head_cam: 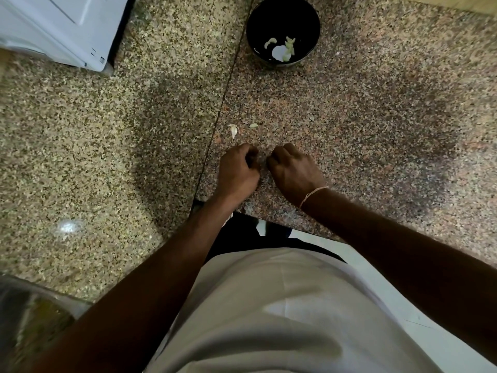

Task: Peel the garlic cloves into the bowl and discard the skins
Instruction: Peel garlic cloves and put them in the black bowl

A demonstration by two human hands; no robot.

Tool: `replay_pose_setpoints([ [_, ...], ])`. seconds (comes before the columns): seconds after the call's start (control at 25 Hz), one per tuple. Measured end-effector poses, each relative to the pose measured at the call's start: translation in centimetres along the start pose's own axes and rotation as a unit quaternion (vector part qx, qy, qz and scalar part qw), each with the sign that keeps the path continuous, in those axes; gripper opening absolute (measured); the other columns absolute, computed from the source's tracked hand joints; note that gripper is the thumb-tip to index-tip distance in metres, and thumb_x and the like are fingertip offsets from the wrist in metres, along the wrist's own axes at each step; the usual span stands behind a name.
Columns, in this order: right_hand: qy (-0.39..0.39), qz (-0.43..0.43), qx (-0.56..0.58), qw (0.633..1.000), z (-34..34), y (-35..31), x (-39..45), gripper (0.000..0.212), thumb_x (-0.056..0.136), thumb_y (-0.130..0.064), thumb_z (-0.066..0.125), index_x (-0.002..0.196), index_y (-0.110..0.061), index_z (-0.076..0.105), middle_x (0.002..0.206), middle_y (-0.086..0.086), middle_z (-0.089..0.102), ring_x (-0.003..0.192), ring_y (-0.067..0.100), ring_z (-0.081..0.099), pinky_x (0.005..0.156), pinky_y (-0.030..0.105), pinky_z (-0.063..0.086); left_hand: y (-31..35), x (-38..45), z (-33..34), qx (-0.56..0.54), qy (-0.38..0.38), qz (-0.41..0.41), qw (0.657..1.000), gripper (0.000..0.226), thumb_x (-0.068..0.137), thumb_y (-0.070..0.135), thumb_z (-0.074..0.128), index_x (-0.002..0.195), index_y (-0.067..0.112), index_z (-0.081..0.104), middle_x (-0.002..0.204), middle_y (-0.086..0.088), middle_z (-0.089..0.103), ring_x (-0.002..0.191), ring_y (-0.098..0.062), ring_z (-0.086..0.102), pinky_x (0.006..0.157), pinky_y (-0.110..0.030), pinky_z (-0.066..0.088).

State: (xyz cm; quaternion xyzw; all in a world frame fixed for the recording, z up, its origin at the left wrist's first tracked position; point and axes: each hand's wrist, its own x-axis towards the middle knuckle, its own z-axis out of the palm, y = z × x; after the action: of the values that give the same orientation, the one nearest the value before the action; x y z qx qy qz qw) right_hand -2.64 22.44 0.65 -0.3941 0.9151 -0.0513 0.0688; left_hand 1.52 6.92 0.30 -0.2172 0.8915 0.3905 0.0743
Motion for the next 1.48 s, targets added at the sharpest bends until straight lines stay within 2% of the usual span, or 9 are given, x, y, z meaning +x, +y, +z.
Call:
replay_pose_setpoints([
  [0.16, 0.003, -0.010, 0.041, 0.999, 0.4, 0.3, -1.6, 0.027, 0.103, -0.016, 0.044, 0.099, -0.005, 0.069, 0.099, 0.013, 0.064, 0.096, 0.032, 0.059, 0.066, 0.045, 0.055, -0.1, -0.3, -0.1, 0.006, -0.003, 0.006, 1.000, 0.025, 0.097, 0.005, 0.066, 0.120, 0.012, 0.072, 0.112, -0.002, 0.074, 0.093, -0.011, 0.065, 0.077, -0.016, 0.049],
  [0.28, 0.057, 0.127, 0.201, 0.970, 0.5, 1.1, -1.5, 0.016, 0.096, -0.010, 0.062, 0.095, -0.011, 0.078, 0.093, 0.004, 0.073, 0.081, 0.018, 0.068, 0.065, 0.029, 0.058, 0.1, -0.6, 0.1, 0.022, -0.008, 0.023, 0.999, 0.026, 0.097, 0.006, 0.067, 0.122, 0.011, 0.071, 0.114, -0.004, 0.073, 0.093, -0.008, 0.060, 0.072, -0.004, 0.038],
  [0.36, 0.076, 0.291, 0.395, 0.868, 0.5, 2.4, -1.3, 0.011, 0.089, -0.007, 0.075, 0.092, -0.016, 0.082, 0.086, -0.005, 0.076, 0.069, 0.007, 0.070, 0.066, 0.015, 0.057, 0.2, -0.7, 0.4, 0.033, 0.000, 0.030, 0.999, 0.026, 0.095, 0.005, 0.068, 0.121, 0.009, 0.072, 0.114, -0.007, 0.072, 0.094, -0.008, 0.058, 0.068, 0.000, 0.036],
  [0.52, 0.048, 0.420, 0.685, 0.594, 0.1, 4.0, -1.4, 0.017, 0.087, 0.010, 0.073, 0.088, -0.006, 0.078, 0.086, 0.013, 0.076, 0.081, 0.026, 0.072, 0.082, 0.038, 0.064, 0.6, -1.1, 1.0, 0.072, 0.020, 0.033, 0.997, 0.024, 0.093, 0.008, 0.067, 0.116, 0.007, 0.071, 0.110, -0.010, 0.066, 0.094, -0.014, 0.053, 0.076, -0.018, 0.036],
  [0.68, 0.060, 0.415, 0.761, 0.495, -0.6, 4.0, -1.6, 0.015, 0.088, 0.015, 0.066, 0.088, 0.002, 0.073, 0.079, 0.011, 0.074, 0.072, 0.019, 0.071, 0.071, 0.029, 0.064, 1.1, -0.8, 1.5, 0.076, 0.025, 0.036, 0.996, 0.022, 0.092, 0.009, 0.073, 0.114, 0.008, 0.070, 0.109, -0.008, 0.065, 0.095, -0.015, 0.055, 0.080, -0.024, 0.042],
  [0.84, 0.070, 0.415, 0.775, 0.470, -0.9, 3.9, -1.7, 0.015, 0.089, 0.016, 0.065, 0.087, 0.002, 0.071, 0.073, 0.006, 0.074, 0.065, 0.013, 0.070, 0.062, 0.022, 0.059, 1.8, 0.2, 1.9, 0.069, 0.046, 0.047, 0.995, 0.026, 0.094, 0.015, 0.076, 0.120, 0.011, 0.071, 0.111, -0.005, 0.066, 0.098, -0.016, 0.060, 0.077, -0.019, 0.039],
  [1.2, 0.074, 0.409, 0.785, 0.459, -0.6, 3.7, -1.5, 0.018, 0.088, 0.016, 0.065, 0.082, 0.000, 0.072, 0.077, 0.006, 0.074, 0.072, 0.016, 0.070, 0.074, 0.027, 0.063, 1.1, 2.1, 1.4, 0.173, -0.021, 0.177, 0.969, 0.013, 0.099, 0.004, 0.065, 0.110, 0.006, 0.072, 0.119, -0.011, 0.065, 0.105, -0.019, 0.057, 0.088, -0.026, 0.047],
  [1.36, 0.066, 0.404, 0.785, 0.464, -0.2, 3.1, -1.7, 0.017, 0.089, 0.015, 0.065, 0.085, 0.000, 0.072, 0.077, 0.007, 0.072, 0.071, 0.016, 0.069, 0.071, 0.025, 0.062, 0.4, 0.5, 1.7, 0.178, -0.031, 0.159, 0.971, 0.015, 0.101, 0.004, 0.061, 0.114, 0.004, 0.068, 0.117, -0.010, 0.062, 0.098, -0.015, 0.050, 0.081, -0.018, 0.033],
  [1.48, 0.065, 0.402, 0.790, 0.457, -0.2, 2.8, -1.7, 0.015, 0.089, 0.015, 0.065, 0.089, 0.002, 0.071, 0.079, 0.007, 0.071, 0.072, 0.015, 0.069, 0.068, 0.023, 0.060, -0.4, -1.1, 1.7, 0.040, -0.004, 0.089, 0.995, 0.008, 0.101, 0.010, 0.065, 0.106, 0.006, 0.071, 0.103, 0.000, 0.066, 0.084, -0.002, 0.055, 0.071, -0.006, 0.040],
])
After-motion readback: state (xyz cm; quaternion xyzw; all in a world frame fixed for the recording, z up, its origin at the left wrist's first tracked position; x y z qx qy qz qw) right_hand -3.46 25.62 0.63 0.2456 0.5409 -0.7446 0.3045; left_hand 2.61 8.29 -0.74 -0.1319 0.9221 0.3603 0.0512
